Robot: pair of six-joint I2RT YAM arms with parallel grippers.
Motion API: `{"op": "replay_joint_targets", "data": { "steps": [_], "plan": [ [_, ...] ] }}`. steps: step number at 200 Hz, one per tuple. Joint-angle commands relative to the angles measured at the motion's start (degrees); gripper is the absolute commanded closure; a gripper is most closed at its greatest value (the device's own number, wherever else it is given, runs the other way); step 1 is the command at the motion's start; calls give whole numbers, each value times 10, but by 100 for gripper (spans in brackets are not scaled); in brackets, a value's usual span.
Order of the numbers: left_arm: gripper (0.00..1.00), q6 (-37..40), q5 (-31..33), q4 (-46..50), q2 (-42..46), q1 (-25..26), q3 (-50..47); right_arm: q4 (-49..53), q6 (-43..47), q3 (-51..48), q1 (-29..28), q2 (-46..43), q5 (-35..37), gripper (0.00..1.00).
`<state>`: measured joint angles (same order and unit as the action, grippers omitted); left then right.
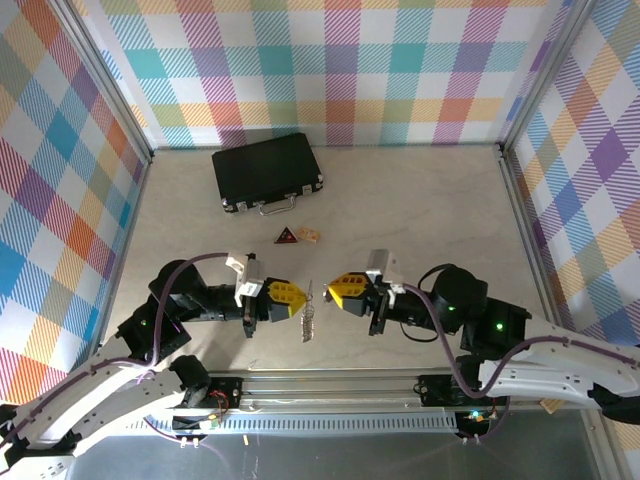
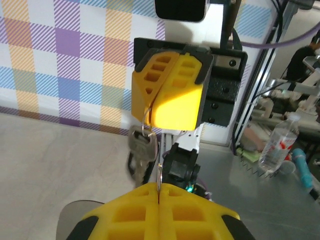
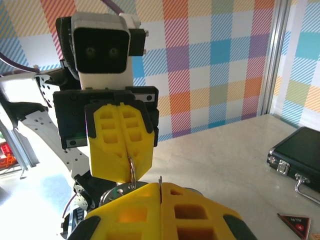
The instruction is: Put the keys on the keyring
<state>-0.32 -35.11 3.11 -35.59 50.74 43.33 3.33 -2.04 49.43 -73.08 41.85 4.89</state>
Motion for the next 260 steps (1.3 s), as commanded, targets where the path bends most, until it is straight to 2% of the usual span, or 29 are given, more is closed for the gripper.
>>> {"op": "replay_joint_targets", "data": {
  "steps": [1,65,92,139,192,260],
  "plan": [
    [100,83,76,41,-6,36,31,7,22,-21,-6,-21,11,100],
    [100,144,156,100,-19,100,45,10,71,-35,-6,-23,-43,100],
    [100,144,156,101,-18,103,45,-6,105,-49,-6,-22,-62,100],
    [100,141,153,99,-10,104,41,-15,109,-61,-6,-26,-85,100],
    [100,137,142,98,-10,104,41,-65,91,-74,-6,-20,-78,100],
    [100,133,129,100,-11,104,42,-62,91,-69,-6,-8,-74,100]
  ]
}}
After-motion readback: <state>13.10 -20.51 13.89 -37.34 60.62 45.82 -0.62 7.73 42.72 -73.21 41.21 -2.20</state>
